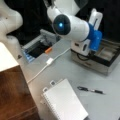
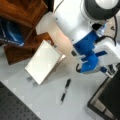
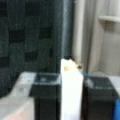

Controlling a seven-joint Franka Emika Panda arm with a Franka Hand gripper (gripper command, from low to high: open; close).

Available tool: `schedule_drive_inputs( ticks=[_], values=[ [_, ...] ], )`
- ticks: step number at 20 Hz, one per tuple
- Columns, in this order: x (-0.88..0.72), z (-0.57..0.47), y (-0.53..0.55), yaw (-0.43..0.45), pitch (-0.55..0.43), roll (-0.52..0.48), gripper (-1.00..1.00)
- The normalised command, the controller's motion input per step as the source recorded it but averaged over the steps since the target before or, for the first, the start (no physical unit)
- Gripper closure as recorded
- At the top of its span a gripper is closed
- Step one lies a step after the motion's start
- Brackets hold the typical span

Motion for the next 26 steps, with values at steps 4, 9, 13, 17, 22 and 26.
schedule_drive_inputs(
  ticks=[4, 9, 13, 17, 22, 26],
  values=[
    [0.24, 0.46, -0.03, 0.240, 0.119, -0.052, 1.00],
    [0.18, 0.42, -0.08, 0.186, 0.114, -0.028, 1.00],
    [0.17, 0.42, -0.07, 0.131, 0.102, 0.002, 1.00],
    [0.13, 0.36, 0.05, 0.105, 0.111, 0.024, 1.00],
    [0.09, 0.19, 0.20, 0.060, 0.110, 0.024, 1.00],
    [0.12, 0.10, 0.24, 0.012, 0.091, 0.007, 1.00]
  ],
)
